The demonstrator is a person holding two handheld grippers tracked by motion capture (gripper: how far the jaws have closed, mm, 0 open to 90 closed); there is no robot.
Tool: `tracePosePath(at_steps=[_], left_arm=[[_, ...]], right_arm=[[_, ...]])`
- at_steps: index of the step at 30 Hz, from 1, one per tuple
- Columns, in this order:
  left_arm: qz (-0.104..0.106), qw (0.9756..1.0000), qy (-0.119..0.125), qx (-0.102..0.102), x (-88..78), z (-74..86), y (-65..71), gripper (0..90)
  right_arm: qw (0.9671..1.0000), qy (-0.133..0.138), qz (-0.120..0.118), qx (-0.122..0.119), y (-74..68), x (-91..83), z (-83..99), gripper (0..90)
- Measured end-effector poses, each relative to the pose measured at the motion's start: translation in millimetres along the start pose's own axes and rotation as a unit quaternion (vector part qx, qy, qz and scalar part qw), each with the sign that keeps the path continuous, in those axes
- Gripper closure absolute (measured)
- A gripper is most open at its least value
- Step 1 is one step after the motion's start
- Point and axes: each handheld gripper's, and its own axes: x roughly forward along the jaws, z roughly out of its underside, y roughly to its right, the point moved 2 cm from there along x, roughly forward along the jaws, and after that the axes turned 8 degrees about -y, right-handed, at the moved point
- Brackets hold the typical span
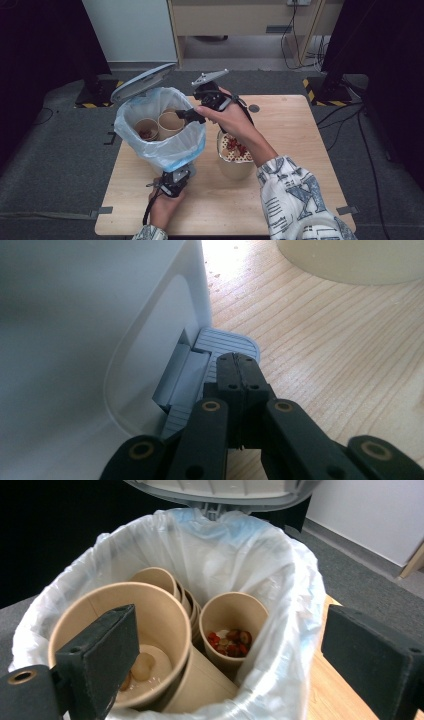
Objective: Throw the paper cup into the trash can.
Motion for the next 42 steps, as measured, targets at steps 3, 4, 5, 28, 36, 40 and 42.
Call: tracePosePath(at_steps=[3,4,5,28,36,40,42], left_arm=[[0.000,1.0000,0.000,0.001,0.0,0.0,0.0,89.3],[0.001,1.0000,0.000,0.001,-0.1,0.0,-0.1,89.3],[0.000,1.0000,0.000,0.001,-0.1,0.0,-0.1,89.3],[0.000,1.0000,0.000,0.001,0.0,0.0,-0.1,89.3],[0.000,1.0000,0.000,0.002,-0.1,0.0,0.0,89.3],[0.000,1.0000,0.000,0.002,0.0,0.0,0.0,89.2],[0.000,1.0000,0.000,0.002,-0.1,0.0,0.1,89.3]], right_arm=[[1.0000,0.001,0.005,0.002,3.6,-1.7,2.5,8.7],[1.0000,0.002,0.006,0.003,4.4,-2.4,3.2,8.7],[1.0000,0.002,0.006,0.004,5.2,-3.1,3.9,8.6],[0.9993,0.010,0.027,0.024,27.0,-22.7,23.5,8.3],[0.9987,0.012,0.034,0.035,36.0,-30.5,32.0,8.2],[0.9984,0.015,0.037,0.039,40.1,-34.9,35.5,8.2],[0.9982,0.016,0.038,0.043,41.8,-36.5,37.3,8.2]])
